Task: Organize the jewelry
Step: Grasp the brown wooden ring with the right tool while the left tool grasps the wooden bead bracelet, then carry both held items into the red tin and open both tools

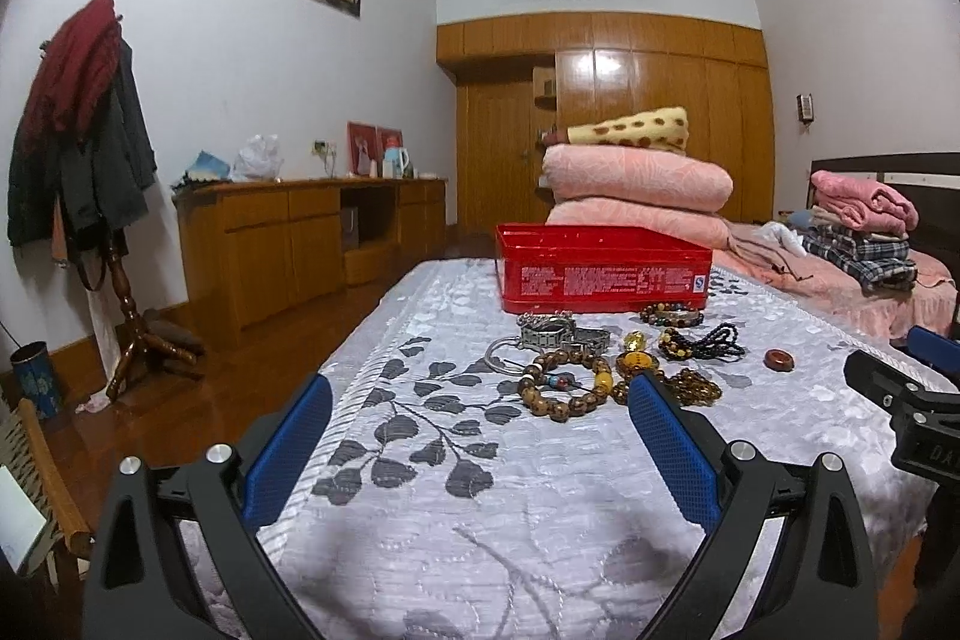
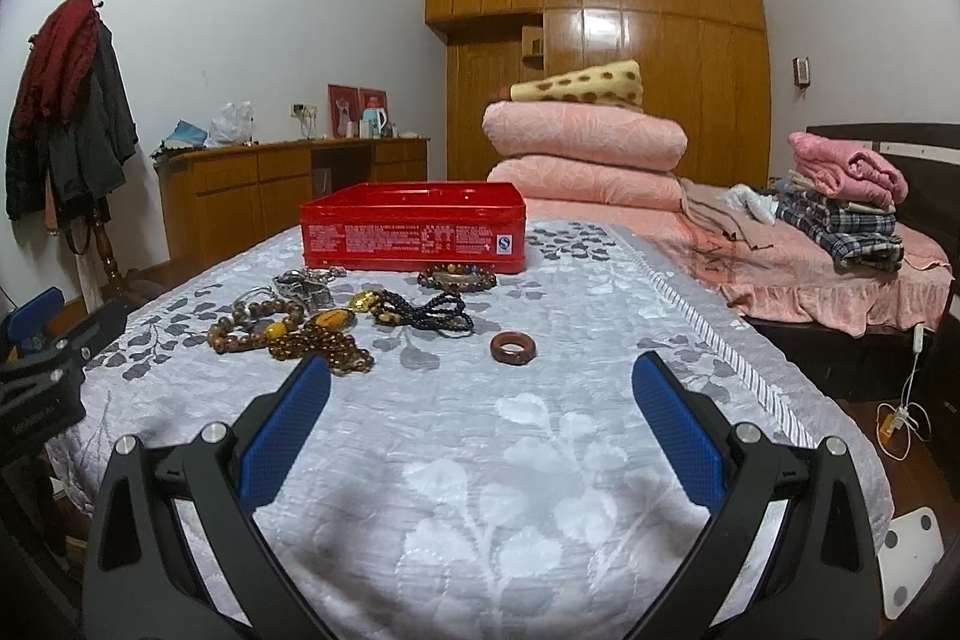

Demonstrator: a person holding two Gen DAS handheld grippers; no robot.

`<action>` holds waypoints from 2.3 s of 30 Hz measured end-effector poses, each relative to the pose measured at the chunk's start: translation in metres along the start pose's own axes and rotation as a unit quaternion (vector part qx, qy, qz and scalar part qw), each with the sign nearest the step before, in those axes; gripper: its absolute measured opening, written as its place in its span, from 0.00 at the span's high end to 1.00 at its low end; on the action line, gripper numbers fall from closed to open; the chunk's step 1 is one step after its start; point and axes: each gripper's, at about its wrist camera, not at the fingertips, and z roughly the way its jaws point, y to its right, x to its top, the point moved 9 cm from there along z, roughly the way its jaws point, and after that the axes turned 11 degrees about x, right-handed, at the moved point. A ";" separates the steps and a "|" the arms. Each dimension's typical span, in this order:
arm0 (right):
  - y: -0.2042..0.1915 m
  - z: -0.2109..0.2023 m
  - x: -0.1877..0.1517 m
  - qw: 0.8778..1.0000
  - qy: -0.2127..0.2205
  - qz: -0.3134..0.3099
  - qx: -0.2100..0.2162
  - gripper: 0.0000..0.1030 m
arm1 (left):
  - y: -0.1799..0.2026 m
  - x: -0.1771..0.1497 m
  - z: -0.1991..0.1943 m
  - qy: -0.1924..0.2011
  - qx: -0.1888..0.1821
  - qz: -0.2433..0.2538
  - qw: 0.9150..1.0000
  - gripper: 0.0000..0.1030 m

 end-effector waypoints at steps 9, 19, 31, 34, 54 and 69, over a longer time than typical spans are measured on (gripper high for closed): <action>0.015 0.034 0.001 0.997 -0.069 0.023 0.009 0.05 | 0.022 0.000 0.036 -0.091 -0.032 0.029 0.995 0.06; 0.027 0.069 0.002 0.990 -0.133 0.042 0.023 0.05 | 0.037 -0.004 0.073 -0.167 -0.057 0.038 0.984 0.16; 0.042 0.106 0.003 0.978 -0.199 0.062 0.030 0.29 | 0.047 -0.015 0.116 -0.251 -0.080 0.036 0.964 0.44; 0.045 0.111 -0.001 0.974 -0.215 0.067 0.030 0.35 | 0.050 -0.019 0.121 -0.268 -0.093 0.033 0.958 0.49; 0.046 0.126 -0.014 0.963 -0.258 0.066 0.035 0.72 | 0.062 -0.023 0.122 -0.283 -0.122 0.044 0.950 0.86; 0.035 0.108 0.006 0.970 -0.232 0.061 0.048 0.72 | 0.058 0.005 0.098 -0.250 -0.147 -0.006 0.957 0.89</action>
